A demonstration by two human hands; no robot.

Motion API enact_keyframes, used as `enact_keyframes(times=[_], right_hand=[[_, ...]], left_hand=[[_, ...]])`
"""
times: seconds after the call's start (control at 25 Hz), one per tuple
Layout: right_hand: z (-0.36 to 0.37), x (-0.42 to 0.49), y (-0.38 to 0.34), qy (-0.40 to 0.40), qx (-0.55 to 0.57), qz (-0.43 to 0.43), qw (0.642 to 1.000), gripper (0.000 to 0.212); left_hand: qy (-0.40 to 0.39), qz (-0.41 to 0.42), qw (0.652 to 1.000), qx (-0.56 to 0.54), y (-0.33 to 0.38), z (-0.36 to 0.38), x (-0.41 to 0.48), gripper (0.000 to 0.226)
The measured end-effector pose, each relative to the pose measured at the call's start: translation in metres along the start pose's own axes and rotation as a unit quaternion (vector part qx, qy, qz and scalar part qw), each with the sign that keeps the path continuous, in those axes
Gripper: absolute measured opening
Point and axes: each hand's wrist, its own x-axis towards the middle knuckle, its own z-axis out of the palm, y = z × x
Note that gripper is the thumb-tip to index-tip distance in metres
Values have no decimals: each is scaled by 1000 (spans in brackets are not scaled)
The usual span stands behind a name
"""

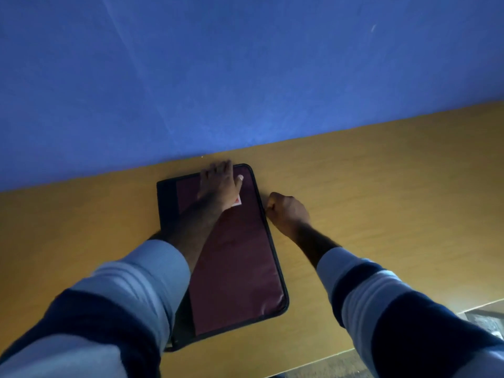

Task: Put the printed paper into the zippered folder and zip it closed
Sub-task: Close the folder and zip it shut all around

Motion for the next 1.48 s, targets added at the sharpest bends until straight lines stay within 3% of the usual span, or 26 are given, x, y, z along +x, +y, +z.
enact_keyframes(times=[0.12,0.28,0.64,0.76,0.88,1.16,1.48], right_hand=[[1,1,0,43,-18,-34,998,8],[0,14,-6,94,-11,-39,995,8],[-20,75,-29,107,-11,-23,994,10],[-28,94,-37,72,19,-4,997,10],[-34,110,-39,11,129,18,991,10],[-49,117,-48,-35,342,92,934,16],[-47,103,-44,-56,371,120,919,11]], left_hand=[[15,27,999,-30,-1,-5,11,44],[34,40,998,-47,-1,-8,10,38],[44,54,996,-63,-4,-12,15,21],[35,49,995,-82,-7,-12,19,19],[19,38,993,-106,-8,-16,28,25],[-52,28,988,-139,17,-29,57,35],[-76,-60,989,-109,30,-33,74,21]])
